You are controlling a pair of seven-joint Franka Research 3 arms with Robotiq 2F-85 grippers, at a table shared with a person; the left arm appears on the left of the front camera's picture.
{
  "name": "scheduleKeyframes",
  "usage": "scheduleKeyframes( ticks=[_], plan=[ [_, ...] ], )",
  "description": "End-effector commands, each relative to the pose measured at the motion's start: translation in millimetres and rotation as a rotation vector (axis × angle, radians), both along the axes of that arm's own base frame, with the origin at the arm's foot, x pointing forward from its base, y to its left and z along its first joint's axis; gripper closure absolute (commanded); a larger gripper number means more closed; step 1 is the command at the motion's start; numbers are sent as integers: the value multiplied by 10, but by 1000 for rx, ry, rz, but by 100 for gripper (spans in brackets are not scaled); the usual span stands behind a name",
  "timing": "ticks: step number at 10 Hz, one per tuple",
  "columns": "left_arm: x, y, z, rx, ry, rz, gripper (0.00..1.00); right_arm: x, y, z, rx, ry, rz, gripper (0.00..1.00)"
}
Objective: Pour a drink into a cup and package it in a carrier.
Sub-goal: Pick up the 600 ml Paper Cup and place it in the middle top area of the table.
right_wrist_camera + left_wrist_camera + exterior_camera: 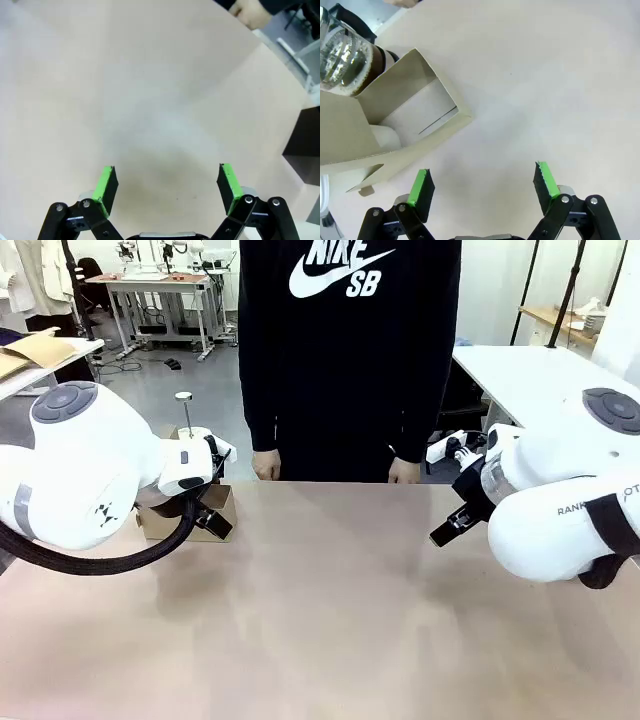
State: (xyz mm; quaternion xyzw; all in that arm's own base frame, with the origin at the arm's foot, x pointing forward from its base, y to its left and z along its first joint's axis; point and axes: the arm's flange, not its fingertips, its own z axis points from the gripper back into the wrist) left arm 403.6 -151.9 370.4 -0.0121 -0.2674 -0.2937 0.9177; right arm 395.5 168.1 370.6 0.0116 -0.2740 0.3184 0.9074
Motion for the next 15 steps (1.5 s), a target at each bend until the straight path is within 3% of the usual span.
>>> scheduleKeyframes(
  ticks=[1, 9, 13, 15],
  plan=[
    [0, 0, 0, 0, 0, 0, 0, 0, 0, 0, 0, 0, 0, 0],
    [0, 0, 0, 0, 0, 0, 0, 0, 1, -1, -1, 0, 1, 0],
    [0, 0, 0, 0, 0, 0, 0, 902, -596, 1095, 109, 7, 38, 0],
    [0, 0, 0, 0, 0, 0, 0, 1158, -1494, 1560, 321, 6, 128, 0]
  ],
)
